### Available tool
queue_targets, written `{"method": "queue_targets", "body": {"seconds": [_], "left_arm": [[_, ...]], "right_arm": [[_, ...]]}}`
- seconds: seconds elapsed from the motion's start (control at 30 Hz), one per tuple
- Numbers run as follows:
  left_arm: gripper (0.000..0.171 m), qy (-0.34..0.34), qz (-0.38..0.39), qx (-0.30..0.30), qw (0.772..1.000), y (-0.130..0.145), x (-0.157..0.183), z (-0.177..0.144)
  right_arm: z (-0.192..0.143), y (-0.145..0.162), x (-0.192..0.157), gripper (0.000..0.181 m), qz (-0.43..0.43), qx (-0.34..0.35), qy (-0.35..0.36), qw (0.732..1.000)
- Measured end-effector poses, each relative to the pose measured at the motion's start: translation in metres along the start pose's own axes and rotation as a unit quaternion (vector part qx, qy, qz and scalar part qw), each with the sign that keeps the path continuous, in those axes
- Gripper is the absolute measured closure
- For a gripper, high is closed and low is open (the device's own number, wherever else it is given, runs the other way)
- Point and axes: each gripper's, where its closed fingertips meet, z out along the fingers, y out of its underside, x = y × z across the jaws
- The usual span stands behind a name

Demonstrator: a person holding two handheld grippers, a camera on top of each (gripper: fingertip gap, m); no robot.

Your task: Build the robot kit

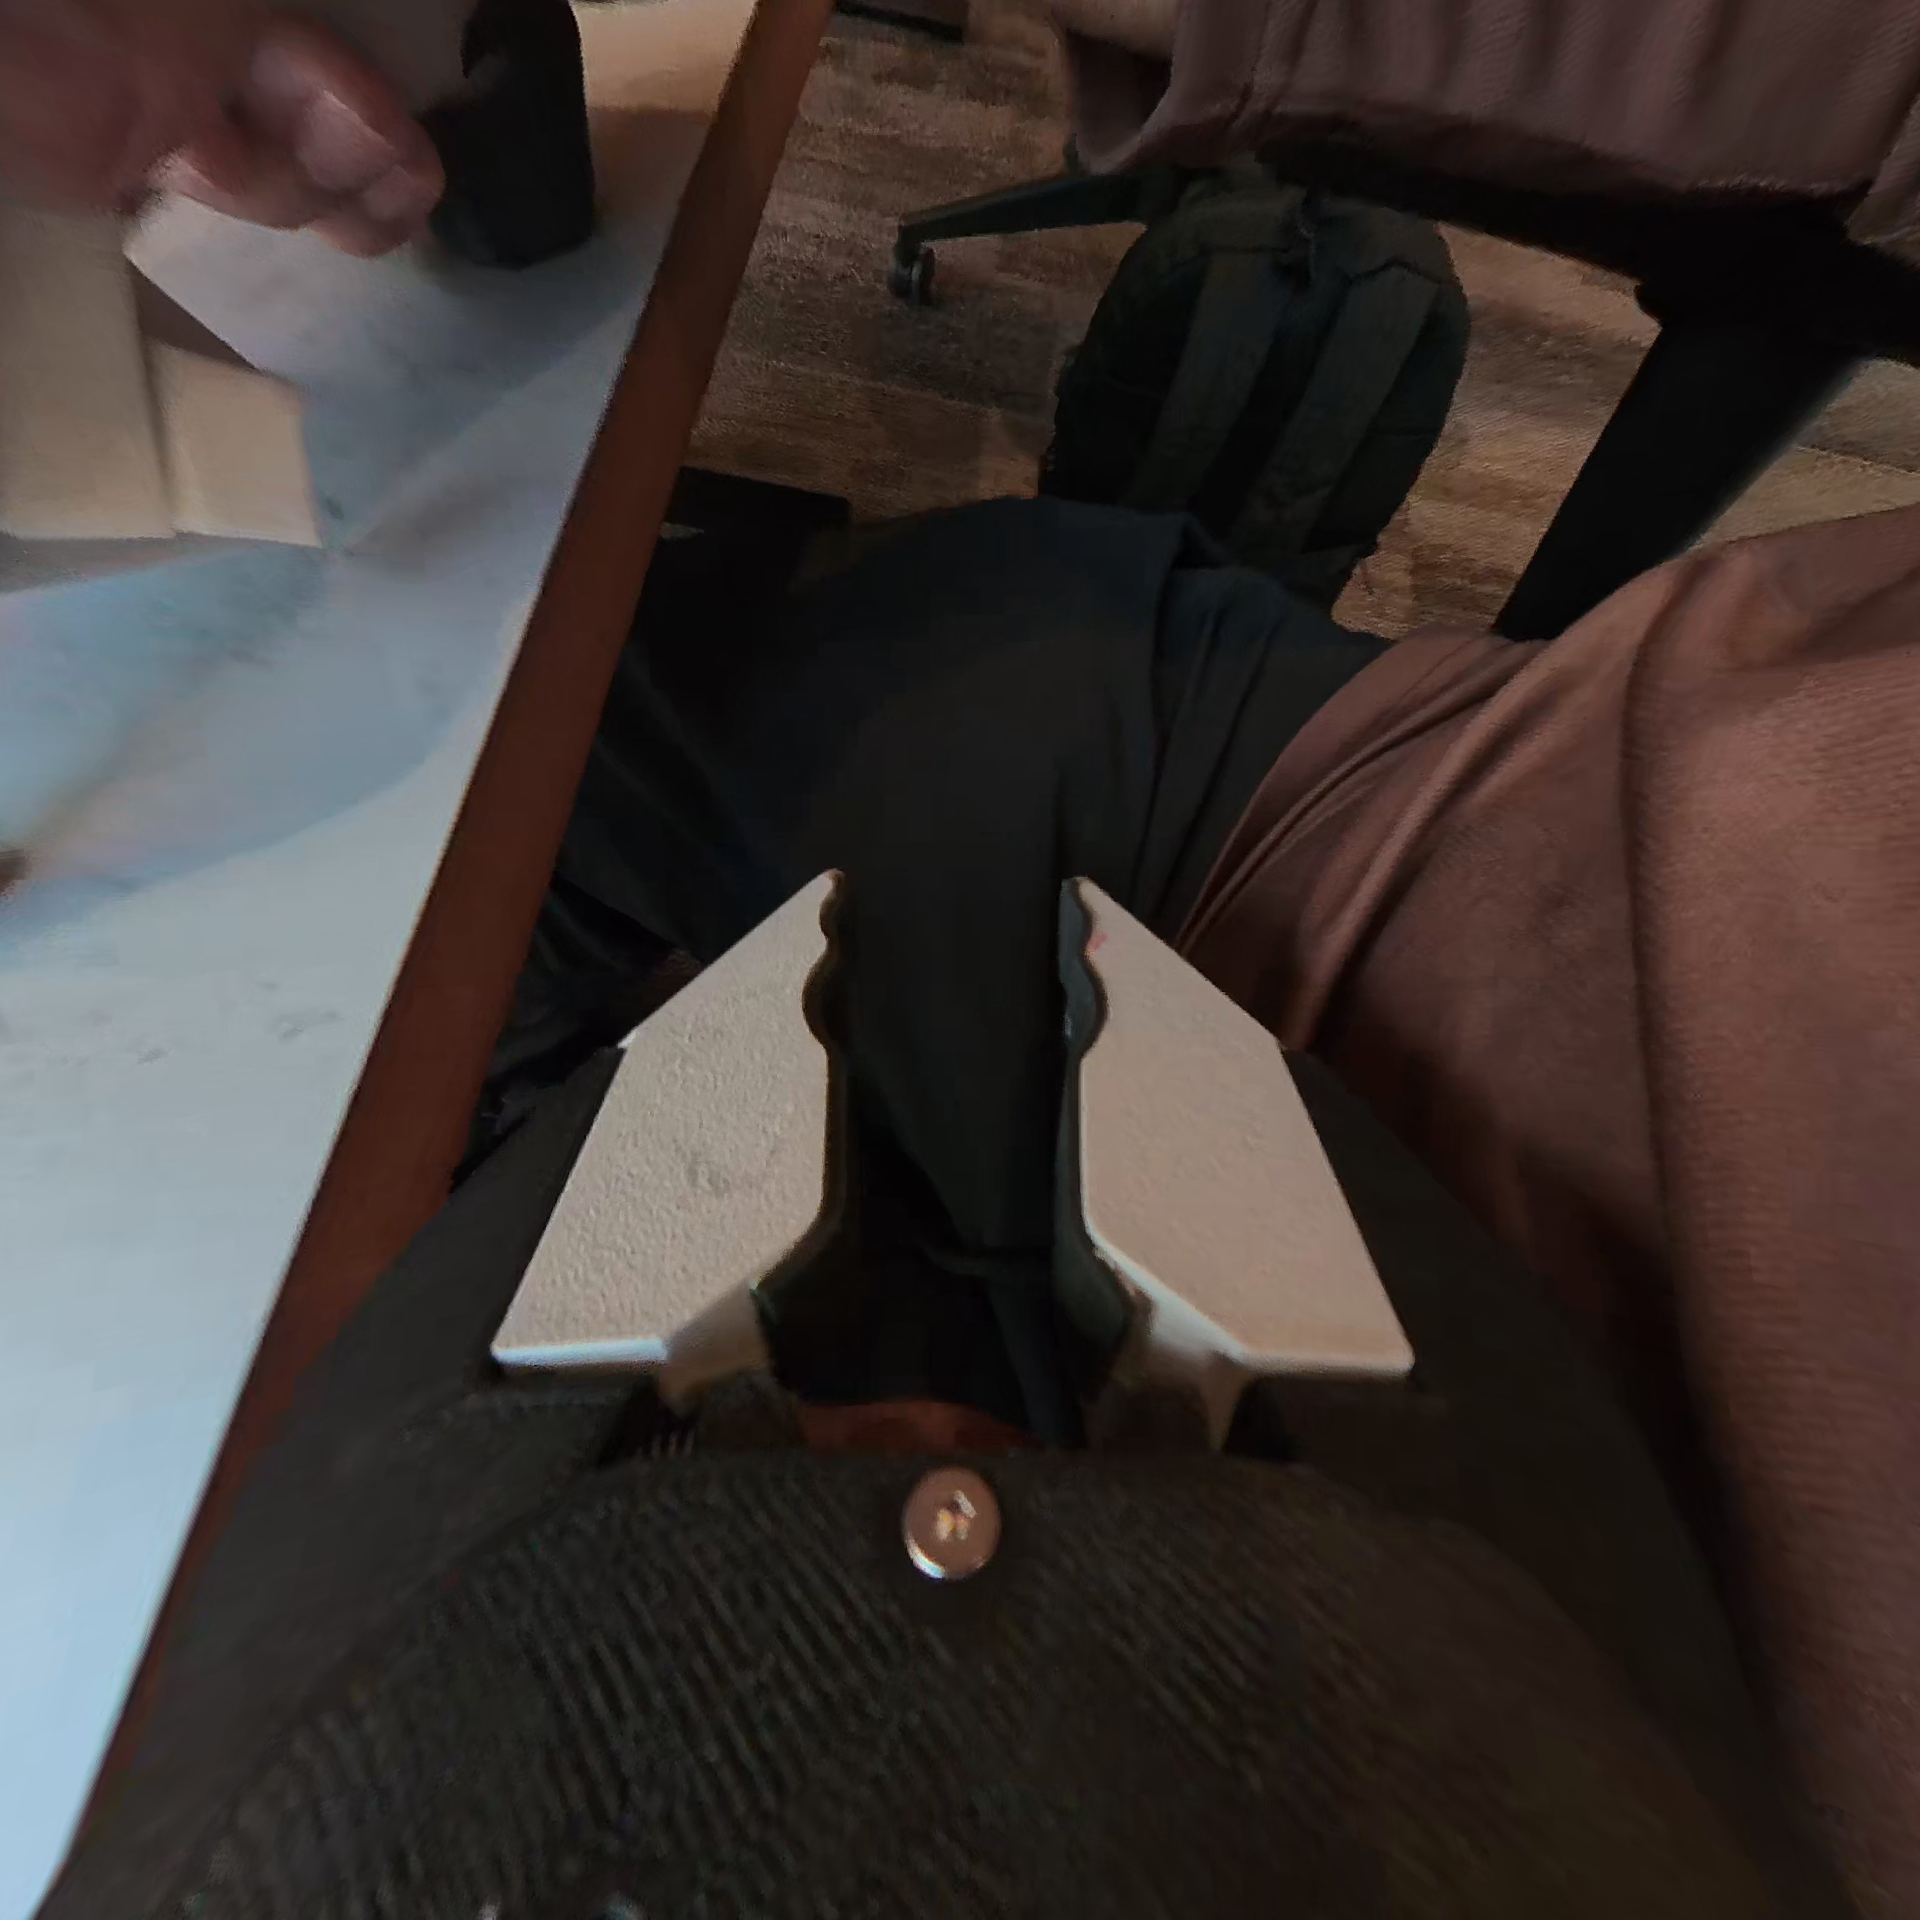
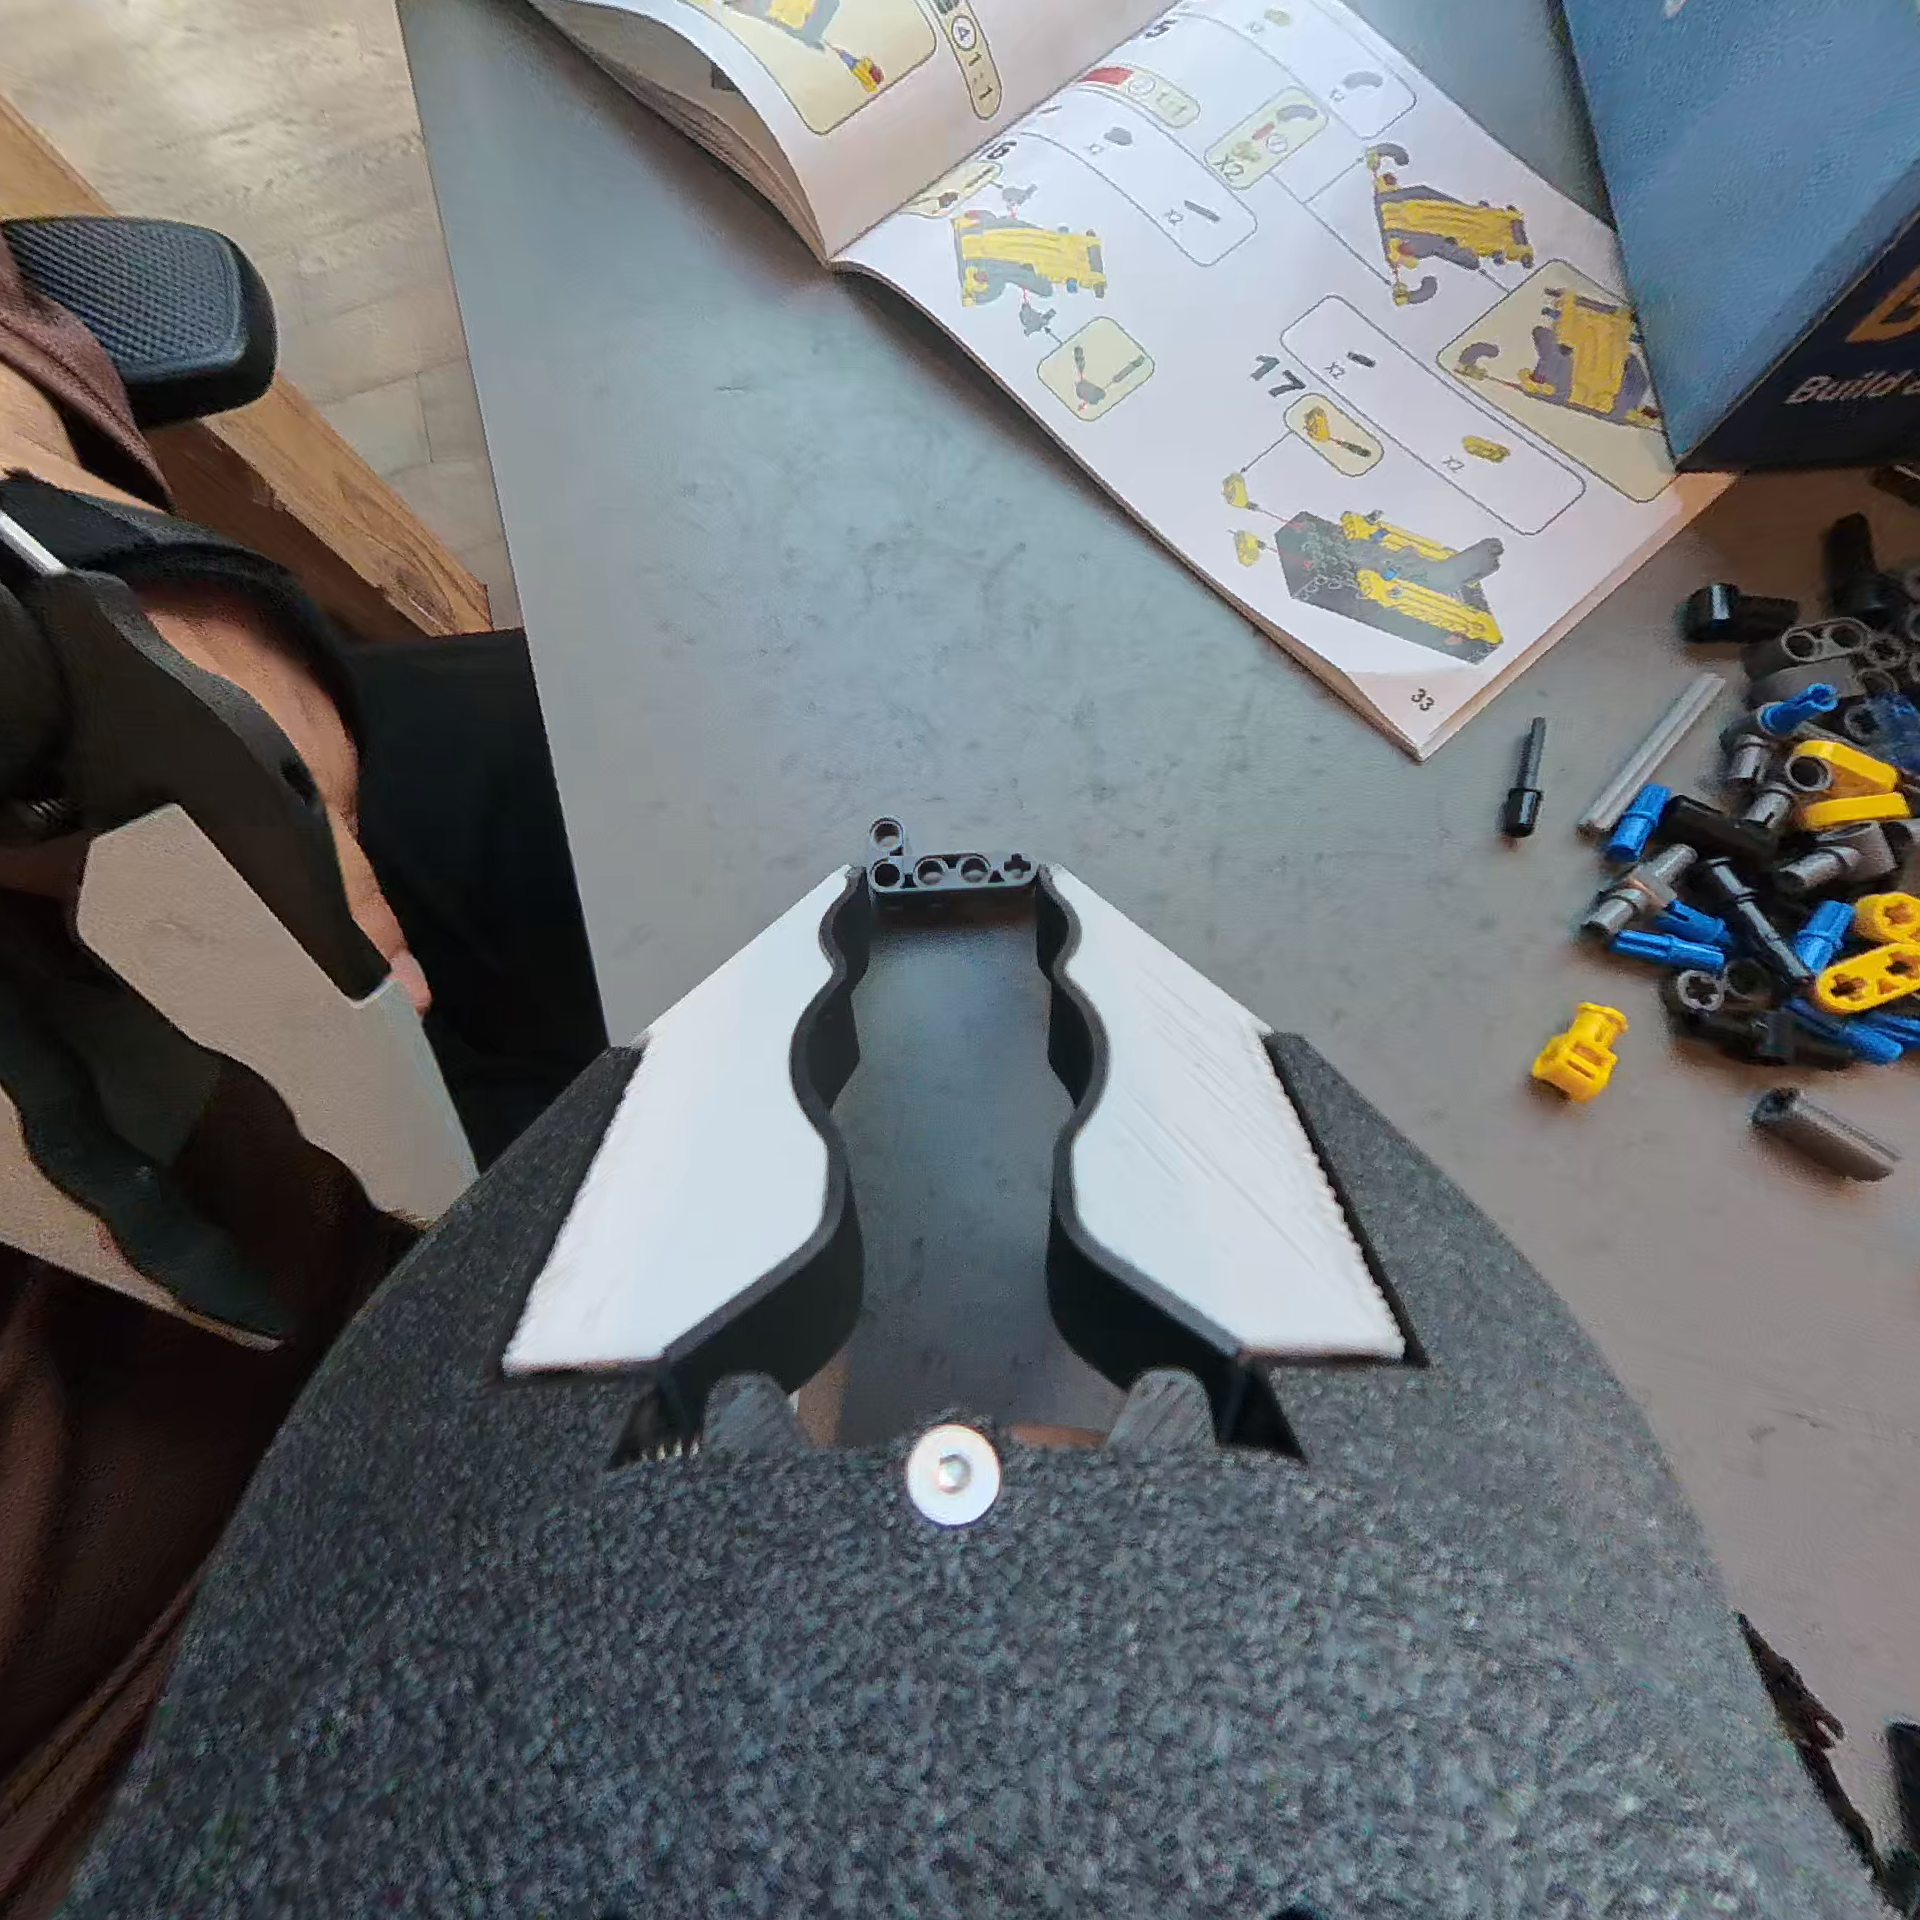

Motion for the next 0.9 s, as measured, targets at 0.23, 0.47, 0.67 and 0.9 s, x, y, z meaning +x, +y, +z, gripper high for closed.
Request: {"method": "queue_targets", "body": {"seconds": [0.23, 0.47, 0.67, 0.9], "left_arm": [[0.139, -0.142, 0.099, 0.108, 0.979, -0.047, -0.042, -0.062], [0.139, -0.316, 0.232, 0.050, 0.919, -0.041, -0.099, -0.092], [0.143, -0.342, 0.313, 0.023, 0.886, -0.037, -0.098, -0.084], [0.163, -0.344, 0.331, 0.018, 0.879, -0.034, -0.098, -0.079]], "right_arm": [[-0.011, -0.003, 0.002, 0.150, 0.051, 0.027, -0.010, 0.998], [-0.020, -0.009, -0.020, 0.150, 0.105, 0.019, -0.068, 0.992], [-0.019, -0.016, -0.038, 0.150, 0.118, 0.012, -0.106, 0.987], [-0.017, -0.017, -0.049, 0.150, 0.133, 0.008, -0.134, 0.982]]}}
